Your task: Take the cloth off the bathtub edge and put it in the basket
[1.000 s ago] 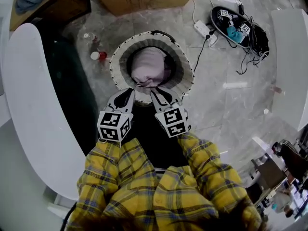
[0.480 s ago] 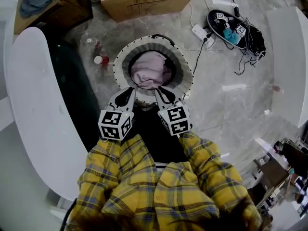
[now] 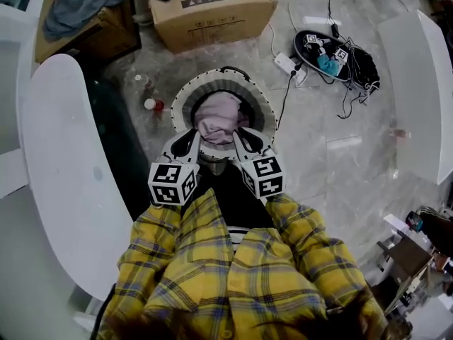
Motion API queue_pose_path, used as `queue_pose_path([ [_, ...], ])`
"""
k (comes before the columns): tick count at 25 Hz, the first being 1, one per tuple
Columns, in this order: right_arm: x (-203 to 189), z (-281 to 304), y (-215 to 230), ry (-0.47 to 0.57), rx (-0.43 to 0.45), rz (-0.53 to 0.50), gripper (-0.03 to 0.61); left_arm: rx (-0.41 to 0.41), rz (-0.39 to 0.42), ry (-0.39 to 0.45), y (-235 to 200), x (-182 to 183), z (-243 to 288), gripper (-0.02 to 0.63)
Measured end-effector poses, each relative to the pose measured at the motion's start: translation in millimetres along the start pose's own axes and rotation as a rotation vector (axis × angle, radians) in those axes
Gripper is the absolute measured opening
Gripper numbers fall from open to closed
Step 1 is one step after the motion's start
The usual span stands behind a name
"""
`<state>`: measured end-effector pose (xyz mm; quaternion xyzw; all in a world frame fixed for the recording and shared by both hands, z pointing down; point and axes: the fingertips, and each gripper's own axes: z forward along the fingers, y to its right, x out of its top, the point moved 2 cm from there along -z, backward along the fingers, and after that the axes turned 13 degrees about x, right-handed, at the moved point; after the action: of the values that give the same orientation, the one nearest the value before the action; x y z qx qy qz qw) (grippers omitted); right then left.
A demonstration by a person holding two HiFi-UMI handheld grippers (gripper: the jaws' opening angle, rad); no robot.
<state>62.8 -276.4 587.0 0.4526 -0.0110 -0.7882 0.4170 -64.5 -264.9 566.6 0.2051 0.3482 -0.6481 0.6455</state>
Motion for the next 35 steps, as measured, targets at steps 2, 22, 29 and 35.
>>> queue_pose_path([
  [2,10.4,-7.2,0.5,0.025,-0.013,0.006,0.058,0.008,-0.005,0.021,-0.5,8.1,-4.9,0.034],
  [22,80.9,-74.2,-1.2,0.194,-0.094,0.034,0.044,0.084,-0.020,0.190,-11.1,79.0,-56.5,0.034],
  [29,88.3,-76.8,-5.9,0.211,-0.072,0.080,0.034,0.101,-0.043,0.218,-14.0,89.1,-68.2,0.034],
  [35,85.1,-74.5,-10.6,0.184,-0.065,0.083,0.026,0.086,-0.049,0.234,-11.3,92.2,-70.9,0.034],
])
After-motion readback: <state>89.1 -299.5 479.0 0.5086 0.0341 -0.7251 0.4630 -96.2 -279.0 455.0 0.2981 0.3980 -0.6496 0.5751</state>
